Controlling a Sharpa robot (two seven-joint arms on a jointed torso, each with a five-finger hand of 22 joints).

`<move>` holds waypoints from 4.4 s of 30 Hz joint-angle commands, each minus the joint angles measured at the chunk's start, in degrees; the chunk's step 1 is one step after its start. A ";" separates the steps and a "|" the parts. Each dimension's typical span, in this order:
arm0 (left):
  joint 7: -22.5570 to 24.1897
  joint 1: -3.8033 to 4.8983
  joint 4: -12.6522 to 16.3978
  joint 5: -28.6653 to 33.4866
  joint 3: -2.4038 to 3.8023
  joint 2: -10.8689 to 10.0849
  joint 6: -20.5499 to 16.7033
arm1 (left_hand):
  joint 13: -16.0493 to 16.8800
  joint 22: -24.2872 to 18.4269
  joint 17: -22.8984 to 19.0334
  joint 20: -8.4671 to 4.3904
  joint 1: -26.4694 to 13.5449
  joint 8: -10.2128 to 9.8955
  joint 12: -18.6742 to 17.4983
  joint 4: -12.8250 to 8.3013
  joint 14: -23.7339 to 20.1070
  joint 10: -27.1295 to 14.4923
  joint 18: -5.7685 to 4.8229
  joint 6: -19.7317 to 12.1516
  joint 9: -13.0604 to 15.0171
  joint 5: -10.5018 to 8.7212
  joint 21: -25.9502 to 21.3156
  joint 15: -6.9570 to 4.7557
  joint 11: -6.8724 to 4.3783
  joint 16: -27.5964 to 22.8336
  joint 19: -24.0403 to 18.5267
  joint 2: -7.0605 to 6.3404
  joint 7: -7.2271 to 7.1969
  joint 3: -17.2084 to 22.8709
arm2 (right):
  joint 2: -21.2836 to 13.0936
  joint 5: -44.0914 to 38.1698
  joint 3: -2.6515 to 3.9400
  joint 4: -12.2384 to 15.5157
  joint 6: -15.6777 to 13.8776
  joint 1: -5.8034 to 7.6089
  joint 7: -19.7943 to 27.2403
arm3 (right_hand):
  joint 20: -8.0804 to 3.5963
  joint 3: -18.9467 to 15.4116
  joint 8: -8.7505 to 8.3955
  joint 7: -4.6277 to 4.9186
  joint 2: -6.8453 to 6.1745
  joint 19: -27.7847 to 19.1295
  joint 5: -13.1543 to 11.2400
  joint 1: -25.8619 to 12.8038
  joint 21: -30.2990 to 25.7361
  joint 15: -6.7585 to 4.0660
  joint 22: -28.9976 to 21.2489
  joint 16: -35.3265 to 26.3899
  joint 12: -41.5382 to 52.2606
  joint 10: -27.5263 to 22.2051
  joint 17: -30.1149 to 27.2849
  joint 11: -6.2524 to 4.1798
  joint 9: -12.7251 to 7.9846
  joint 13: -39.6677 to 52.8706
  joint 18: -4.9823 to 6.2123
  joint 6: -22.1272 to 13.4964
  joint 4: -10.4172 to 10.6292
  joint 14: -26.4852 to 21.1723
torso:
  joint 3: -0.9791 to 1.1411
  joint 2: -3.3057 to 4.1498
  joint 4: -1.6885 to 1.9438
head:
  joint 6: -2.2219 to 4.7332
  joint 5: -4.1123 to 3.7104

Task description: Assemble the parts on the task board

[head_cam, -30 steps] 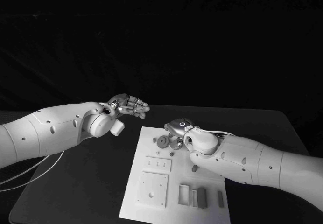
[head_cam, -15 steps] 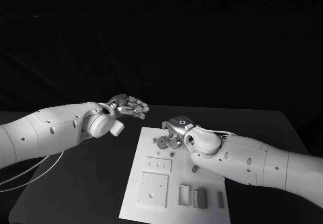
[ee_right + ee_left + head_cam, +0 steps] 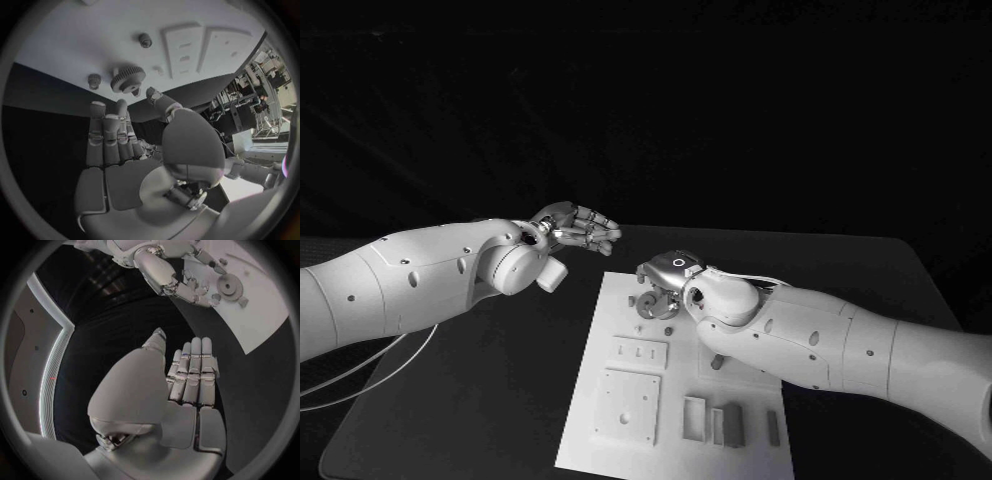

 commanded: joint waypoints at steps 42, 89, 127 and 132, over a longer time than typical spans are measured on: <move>0.41 0.08 0.09 -0.07 0.06 0.36 0.56 | 0.06 0.16 0.20 0.10 -0.48 0.05 -0.29 0.08 0.47 -0.34 0.43 -0.31 -0.02 0.01 -0.43 0.03 -0.06 -0.39 0.46 0.03 2.87 0.37 | 2.45 0.35 -0.89 -4.92 6.59 -0.19 2.59 | 0.09 1.32 0.64 0.29 5.07 -2.38 -0.14 0.37 3.55 1.56 0.99 4.55 0.08 -4.63 -0.42 1.80 0.39 -9.00 1.10 3.00 -4.78 -3.17 | 0.04 -0.02 -0.07 | -0.34 0.44; 0.42 0.08 -0.13 -0.07 0.06 0.33 0.55 | 0.09 0.25 0.37 0.10 -0.52 0.10 -0.31 0.07 0.51 -0.38 0.44 -0.37 -0.02 0.01 -0.51 0.02 -0.05 -0.53 0.48 0.01 2.88 0.40 | 1.72 0.16 -1.25 -4.98 4.91 -0.50 1.79 | 0.12 1.25 1.35 1.01 9.31 -2.21 -0.14 0.14 3.78 0.07 1.01 5.32 7.83 -3.41 -1.26 0.24 0.44 -5.41 1.10 7.39 -7.72 -3.29 | 0.12 -0.05 -0.16 | -0.35 0.54; 0.27 0.08 0.02 -0.07 0.06 -0.18 0.65 | 0.12 0.32 0.51 0.10 -0.56 0.13 -0.33 0.07 0.54 -0.42 0.44 -0.44 -0.02 0.01 -0.59 0.03 -0.03 -0.66 0.50 -0.02 2.89 0.42 | -1.44 -0.48 -1.11 -3.88 3.82 -0.36 0.33 | 0.16 1.41 0.87 1.07 8.32 -2.13 -0.14 -0.40 3.76 0.05 0.93 5.32 8.28 -3.56 -1.44 0.24 0.21 -5.14 1.10 7.43 -7.92 -3.35 | 0.11 -0.04 -0.21 | -0.20 0.23; 0.30 0.08 -0.01 -0.08 0.06 -0.15 0.62 | 0.12 0.33 0.52 0.10 -0.57 0.14 -0.33 0.07 0.54 -0.43 0.44 -0.45 -0.03 0.01 -0.60 0.03 -0.03 -0.67 0.50 -0.03 2.90 0.43 | -1.48 -0.48 -1.06 -3.65 3.49 -0.35 0.40 | 0.15 1.47 0.77 1.10 8.17 -2.13 -0.14 -0.40 3.74 0.06 0.92 5.31 8.29 -3.58 -1.47 0.25 0.17 -5.14 1.10 7.36 -7.92 -3.37 | 0.11 -0.03 -0.14 | -0.11 0.16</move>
